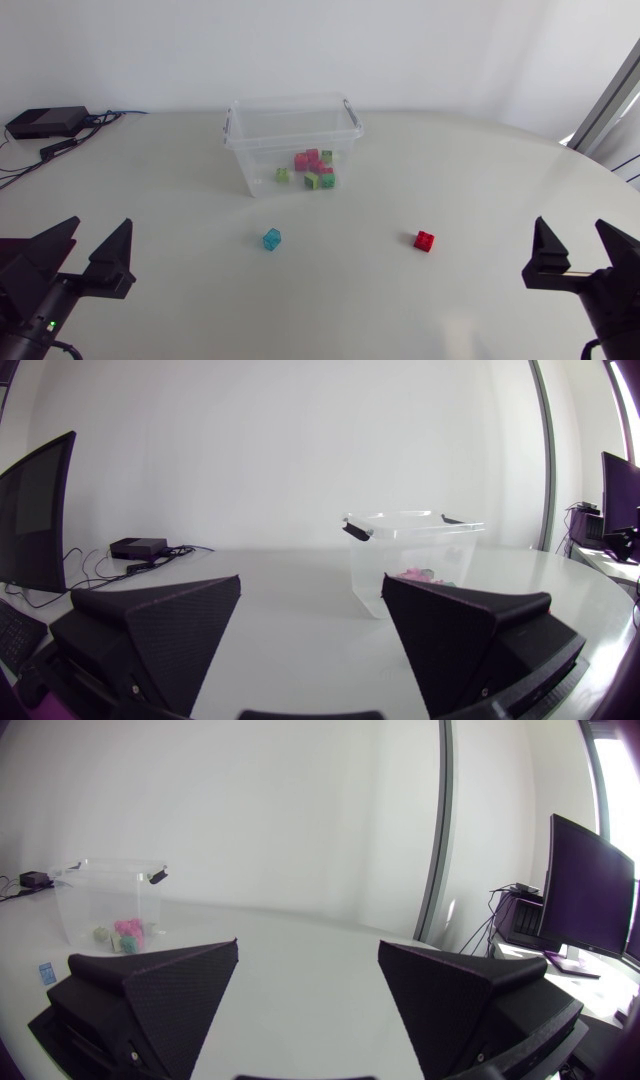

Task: Place the duplo bricks in the container

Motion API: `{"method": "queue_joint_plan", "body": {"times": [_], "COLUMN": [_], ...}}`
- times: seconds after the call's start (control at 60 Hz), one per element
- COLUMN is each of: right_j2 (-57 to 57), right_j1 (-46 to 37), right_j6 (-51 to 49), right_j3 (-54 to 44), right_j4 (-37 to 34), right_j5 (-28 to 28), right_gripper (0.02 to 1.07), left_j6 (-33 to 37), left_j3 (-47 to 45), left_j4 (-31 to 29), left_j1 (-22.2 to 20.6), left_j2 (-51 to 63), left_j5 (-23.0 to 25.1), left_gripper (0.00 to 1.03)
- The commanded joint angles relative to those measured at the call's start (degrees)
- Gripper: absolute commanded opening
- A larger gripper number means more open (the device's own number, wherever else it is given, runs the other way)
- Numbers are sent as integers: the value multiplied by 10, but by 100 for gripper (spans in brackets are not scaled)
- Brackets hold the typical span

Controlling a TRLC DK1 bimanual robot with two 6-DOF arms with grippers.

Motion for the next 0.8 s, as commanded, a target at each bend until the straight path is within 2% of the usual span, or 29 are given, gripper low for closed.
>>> {"method": "queue_joint_plan", "body": {"times": [0.0,0.117,0.25,0.433,0.617,0.783], "right_j2": [-4,-3,34,184,315,426], "right_j1": [9,20,49,76,103,111], "right_j6": [2,1,2,6,5,8], "right_j3": [-9,15,60,140,210,254], "right_j4": [-1,-7,-1,5,-16,-21], "right_j5": [-3,-3,5,12,8,3], "right_gripper": [103,103,103,103,103,103], "left_j6": [-19,-22,-25,-35,-47,-36], "left_j3": [17,60,132,225,330,435], "left_j4": [-12,-25,-34,-62,-130,-206], "left_j1": [-7,-6,-11,-43,-92,-117], "left_j2": [-7,-3,93,246,430,592], "left_j5": [5,5,6,7,7,8], "left_gripper": [99,99,99,99,99,99]}}
